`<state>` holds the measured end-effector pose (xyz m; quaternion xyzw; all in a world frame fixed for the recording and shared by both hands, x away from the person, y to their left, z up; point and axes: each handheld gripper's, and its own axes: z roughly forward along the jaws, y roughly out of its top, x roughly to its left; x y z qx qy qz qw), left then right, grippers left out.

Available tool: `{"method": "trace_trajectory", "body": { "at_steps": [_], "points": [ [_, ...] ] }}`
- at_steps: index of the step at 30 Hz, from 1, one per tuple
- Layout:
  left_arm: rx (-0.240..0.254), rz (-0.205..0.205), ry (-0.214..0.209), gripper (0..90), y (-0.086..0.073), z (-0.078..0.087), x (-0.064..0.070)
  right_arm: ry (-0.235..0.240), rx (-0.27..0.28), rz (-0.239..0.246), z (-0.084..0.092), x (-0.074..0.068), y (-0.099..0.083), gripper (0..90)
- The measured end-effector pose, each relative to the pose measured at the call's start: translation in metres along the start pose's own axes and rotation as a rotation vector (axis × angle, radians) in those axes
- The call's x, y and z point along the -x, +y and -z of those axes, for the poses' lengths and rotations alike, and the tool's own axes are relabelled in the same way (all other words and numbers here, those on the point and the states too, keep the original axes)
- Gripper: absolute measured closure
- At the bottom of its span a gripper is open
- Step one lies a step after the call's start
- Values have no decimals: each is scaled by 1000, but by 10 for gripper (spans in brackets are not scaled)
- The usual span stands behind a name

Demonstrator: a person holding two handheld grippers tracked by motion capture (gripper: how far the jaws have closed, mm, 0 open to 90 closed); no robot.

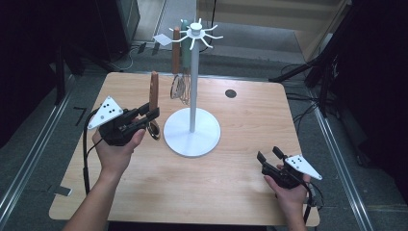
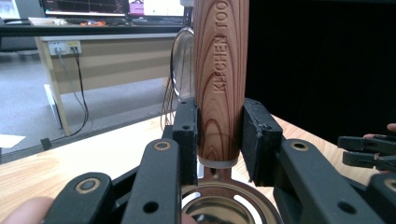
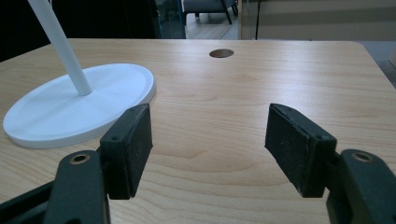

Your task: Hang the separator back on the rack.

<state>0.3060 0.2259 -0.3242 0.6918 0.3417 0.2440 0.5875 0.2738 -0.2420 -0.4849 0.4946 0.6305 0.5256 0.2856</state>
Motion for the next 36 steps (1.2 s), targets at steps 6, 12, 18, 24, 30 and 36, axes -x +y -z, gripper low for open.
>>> {"method": "trace_trajectory", "body": {
  "at_steps": [6, 12, 18, 24, 30, 36],
  "points": [
    [7, -2, -3, 704, 5, -1, 1, 0, 1, 0, 0, 0, 0, 333],
    [15, -7, -3, 704, 10, -2, 0, 4, 4, 2, 0, -1, 0, 337],
    [32, -3, -1, 704, 14, -3, -2, 4, 3, 3, 0, -1, 0, 338],
    [43, -5, -5, 704, 18, -7, -1, 5, 1, 8, 0, -1, 0, 341],
    [55, -15, -4, 704, 24, -9, 0, 5, 1, 5, 0, -1, 0, 342],
    [61, -27, -9, 704, 32, -12, 2, 6, 1, 9, 0, -1, 0, 343]
  ]
}}
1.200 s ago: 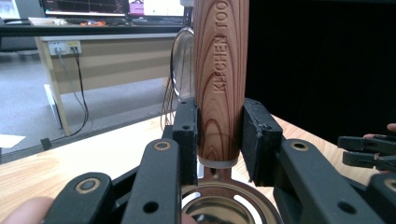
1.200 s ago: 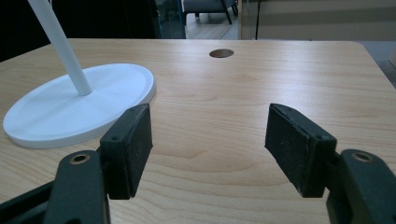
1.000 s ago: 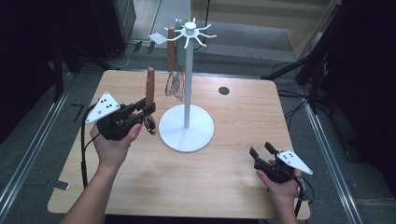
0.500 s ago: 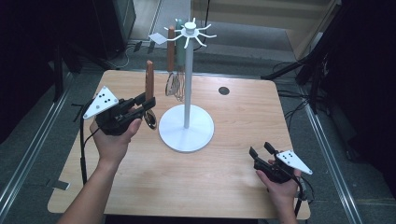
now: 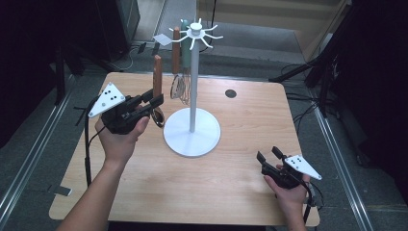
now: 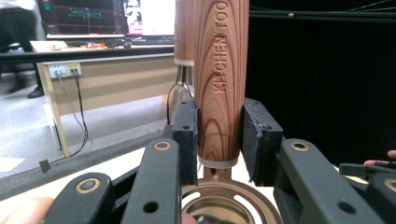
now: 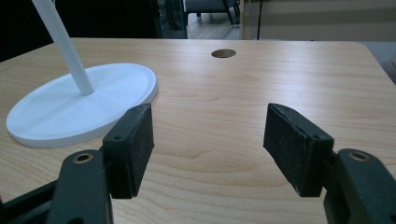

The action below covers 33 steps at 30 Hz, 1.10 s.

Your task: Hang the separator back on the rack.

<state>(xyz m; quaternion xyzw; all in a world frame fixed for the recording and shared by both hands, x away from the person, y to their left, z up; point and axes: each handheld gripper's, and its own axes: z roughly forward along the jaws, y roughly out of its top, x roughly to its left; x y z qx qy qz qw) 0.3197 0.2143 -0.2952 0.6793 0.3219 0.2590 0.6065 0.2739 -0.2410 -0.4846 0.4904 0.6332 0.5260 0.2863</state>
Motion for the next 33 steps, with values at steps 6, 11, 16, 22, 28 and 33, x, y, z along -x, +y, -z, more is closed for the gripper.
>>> {"method": "trace_trajectory", "body": {
  "at_steps": [6, 11, 16, 22, 28, 33],
  "points": [
    [12, -7, -7, 704, 7, -7, 1, 1, 0, -1, 0, 0, 0, 343],
    [18, -16, -15, 704, 14, -13, 4, 2, -3, -3, 0, 0, 0, 344],
    [30, -22, -17, 704, 19, -16, 5, 4, -1, -4, 1, 1, 0, 344],
    [35, -20, -18, 704, 25, -18, 4, 6, -1, -4, 1, 1, 0, 344],
    [46, -23, -22, 703, 31, -21, 4, 5, -1, -6, 1, 1, 0, 345],
    [51, -18, -28, 704, 32, -24, 5, 6, -1, -4, 1, 1, 0, 345]
  ]
}}
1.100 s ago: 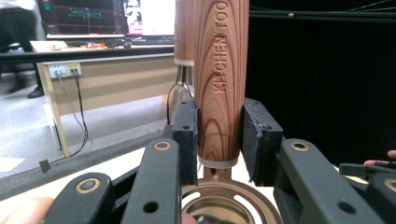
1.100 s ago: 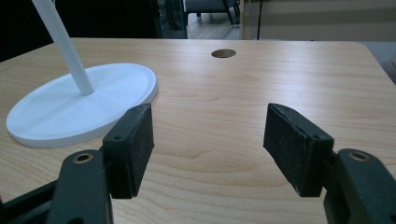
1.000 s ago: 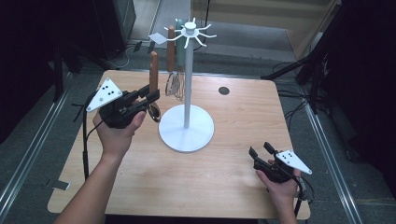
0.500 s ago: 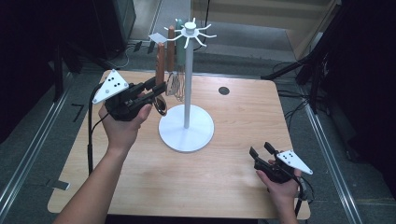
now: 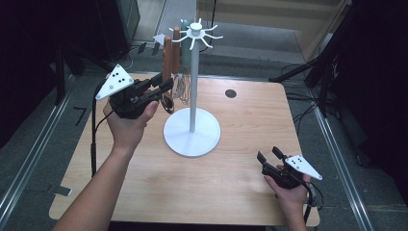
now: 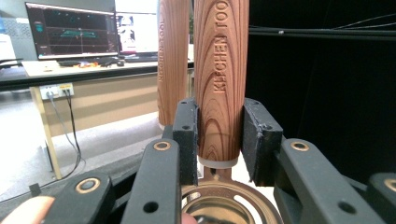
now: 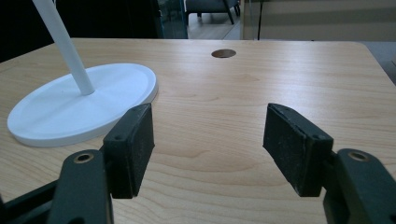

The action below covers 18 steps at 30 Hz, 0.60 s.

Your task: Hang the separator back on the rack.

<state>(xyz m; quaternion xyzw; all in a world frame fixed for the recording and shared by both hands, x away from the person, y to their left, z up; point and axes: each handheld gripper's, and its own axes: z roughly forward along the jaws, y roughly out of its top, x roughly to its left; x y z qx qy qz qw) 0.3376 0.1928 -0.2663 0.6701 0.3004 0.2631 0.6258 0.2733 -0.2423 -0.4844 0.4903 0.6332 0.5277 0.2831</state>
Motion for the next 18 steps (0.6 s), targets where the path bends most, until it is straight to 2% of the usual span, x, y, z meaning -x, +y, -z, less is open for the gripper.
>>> {"method": "trace_trajectory", "body": {
  "at_steps": [4, 18],
  "points": [
    [-4, -6, -3, 703, 1, -3, 2, 0, 1, -1, 0, 0, 0, 345],
    [-28, 15, -15, 703, -1, -13, 1, 2, 2, -2, 0, 0, 0, 347]
  ]
}}
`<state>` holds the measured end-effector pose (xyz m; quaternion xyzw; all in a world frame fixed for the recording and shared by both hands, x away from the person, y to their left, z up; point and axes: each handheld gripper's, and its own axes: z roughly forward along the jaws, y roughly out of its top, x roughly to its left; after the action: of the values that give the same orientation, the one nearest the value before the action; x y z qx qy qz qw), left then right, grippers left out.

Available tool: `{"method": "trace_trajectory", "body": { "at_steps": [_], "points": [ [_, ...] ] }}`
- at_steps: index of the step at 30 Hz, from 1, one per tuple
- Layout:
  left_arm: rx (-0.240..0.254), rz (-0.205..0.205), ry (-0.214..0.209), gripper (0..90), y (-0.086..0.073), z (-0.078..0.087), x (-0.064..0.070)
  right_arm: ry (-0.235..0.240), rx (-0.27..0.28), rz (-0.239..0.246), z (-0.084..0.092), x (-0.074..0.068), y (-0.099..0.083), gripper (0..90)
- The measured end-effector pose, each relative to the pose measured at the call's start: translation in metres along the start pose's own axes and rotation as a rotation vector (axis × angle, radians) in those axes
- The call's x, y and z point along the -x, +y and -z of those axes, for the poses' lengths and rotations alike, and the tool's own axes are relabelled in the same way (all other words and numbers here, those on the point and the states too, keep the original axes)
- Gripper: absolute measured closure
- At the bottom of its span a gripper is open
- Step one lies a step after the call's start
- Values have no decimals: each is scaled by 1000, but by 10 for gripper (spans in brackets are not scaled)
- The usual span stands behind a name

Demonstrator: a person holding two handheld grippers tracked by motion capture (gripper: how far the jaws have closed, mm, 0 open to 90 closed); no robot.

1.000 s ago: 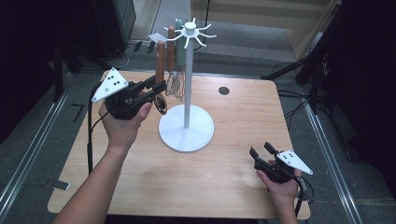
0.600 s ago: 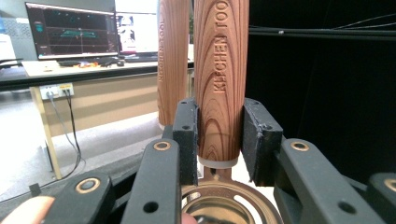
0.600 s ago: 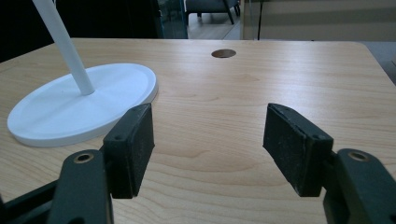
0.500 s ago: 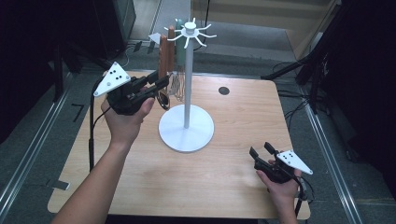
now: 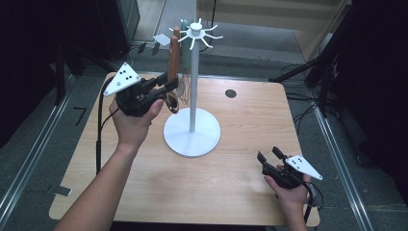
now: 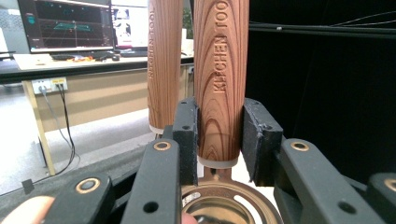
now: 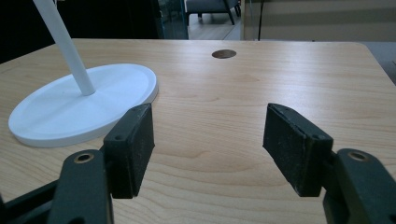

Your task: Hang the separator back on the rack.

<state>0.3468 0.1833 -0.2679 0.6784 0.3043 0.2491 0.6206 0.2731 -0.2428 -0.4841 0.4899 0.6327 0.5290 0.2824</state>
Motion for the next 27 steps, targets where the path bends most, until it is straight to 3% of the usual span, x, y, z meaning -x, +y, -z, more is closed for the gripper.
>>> {"method": "trace_trajectory", "body": {
  "at_steps": [8, 10, 11, 13, 14, 18, 27],
  "points": [
    [-6, 11, -22, 701, -2, -6, 0, 2, -1, 0, 0, 0, 0, 347],
    [26, -19, -14, 685, -4, -4, 2, 1, -1, 1, 0, 0, 0, 347],
    [35, -19, -6, 604, -4, -3, 2, 1, -1, 1, 0, 0, 0, 347],
    [-1, 2, 17, 402, -5, -3, 2, 0, -1, 2, 0, 0, 0, 347],
    [0, 5, 19, 363, -7, -3, 1, 0, 0, 1, 0, 0, 0, 347],
    [8, 26, 35, 296, -16, 3, -1, 0, 0, 2, 0, 0, 0, 348],
    [9, 47, 67, 273, -47, 20, -10, 1, -4, 6, -1, -2, 0, 348]
  ]
}}
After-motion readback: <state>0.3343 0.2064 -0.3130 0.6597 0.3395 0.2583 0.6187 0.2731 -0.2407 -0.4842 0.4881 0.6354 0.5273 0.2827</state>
